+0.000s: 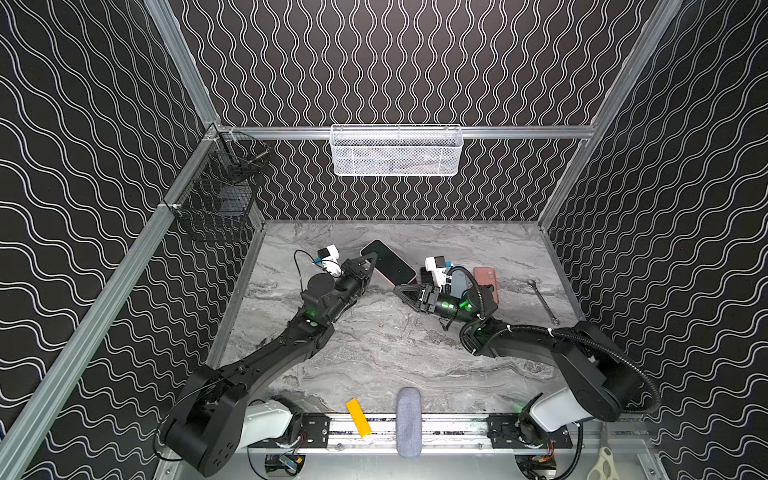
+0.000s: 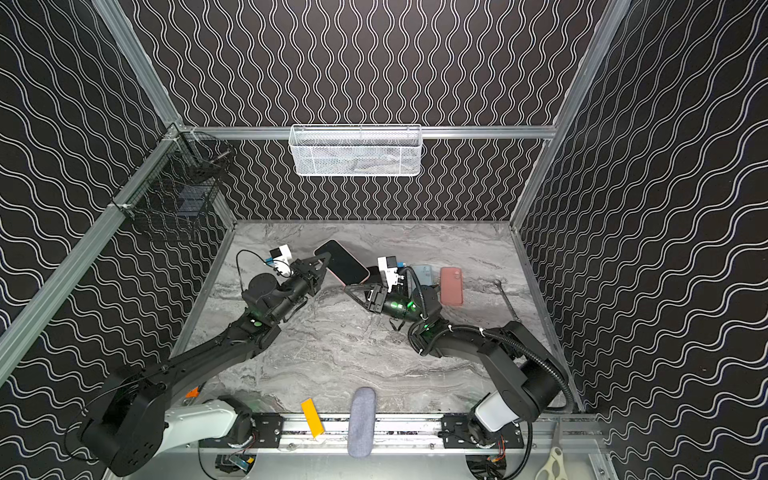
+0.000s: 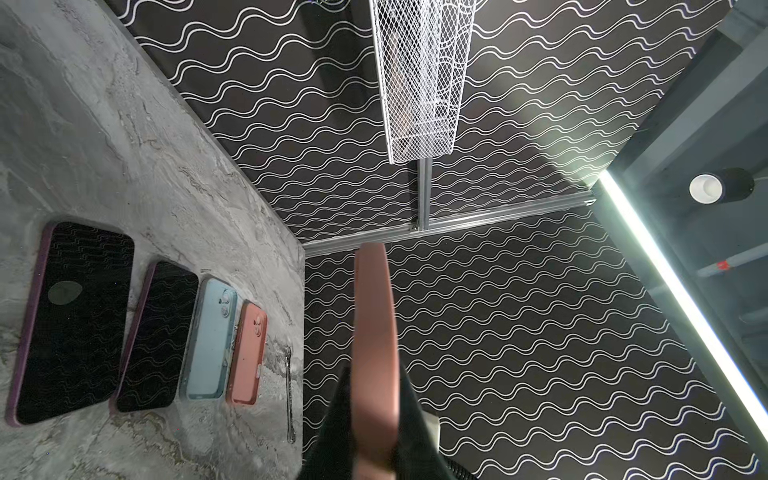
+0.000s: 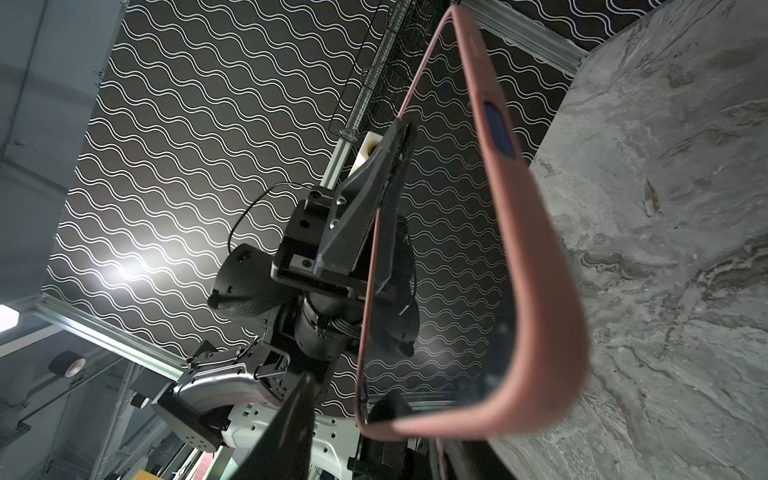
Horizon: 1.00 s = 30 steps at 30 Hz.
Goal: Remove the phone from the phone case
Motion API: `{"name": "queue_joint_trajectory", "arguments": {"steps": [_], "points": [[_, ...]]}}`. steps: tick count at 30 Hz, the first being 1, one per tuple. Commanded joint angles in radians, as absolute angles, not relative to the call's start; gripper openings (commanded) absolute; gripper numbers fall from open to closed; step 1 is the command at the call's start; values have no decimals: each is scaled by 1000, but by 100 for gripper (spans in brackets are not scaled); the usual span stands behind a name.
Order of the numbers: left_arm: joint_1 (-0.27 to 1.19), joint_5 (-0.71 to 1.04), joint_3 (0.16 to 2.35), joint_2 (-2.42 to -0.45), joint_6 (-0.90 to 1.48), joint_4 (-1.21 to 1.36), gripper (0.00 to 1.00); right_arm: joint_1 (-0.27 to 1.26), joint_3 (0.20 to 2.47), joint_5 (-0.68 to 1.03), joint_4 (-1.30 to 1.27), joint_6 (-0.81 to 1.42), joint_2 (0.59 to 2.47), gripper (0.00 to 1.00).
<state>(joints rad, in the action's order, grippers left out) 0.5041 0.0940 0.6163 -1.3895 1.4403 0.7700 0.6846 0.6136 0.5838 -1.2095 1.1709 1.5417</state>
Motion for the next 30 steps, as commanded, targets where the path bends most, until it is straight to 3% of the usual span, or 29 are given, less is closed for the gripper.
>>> {"name": "queue_joint_trajectory", "arguments": {"steps": [1,16,30], "points": [[505,100,620,-1399,1457,864,0,689,623,562,-1280,1187,1550,41],[506,102,619,-1435,1490,902,0,711,627,493,-1209,1130,1532,15],[510,116,626,-1451,1588,905,0,776,623,275,-918,793,1428,6]]}}
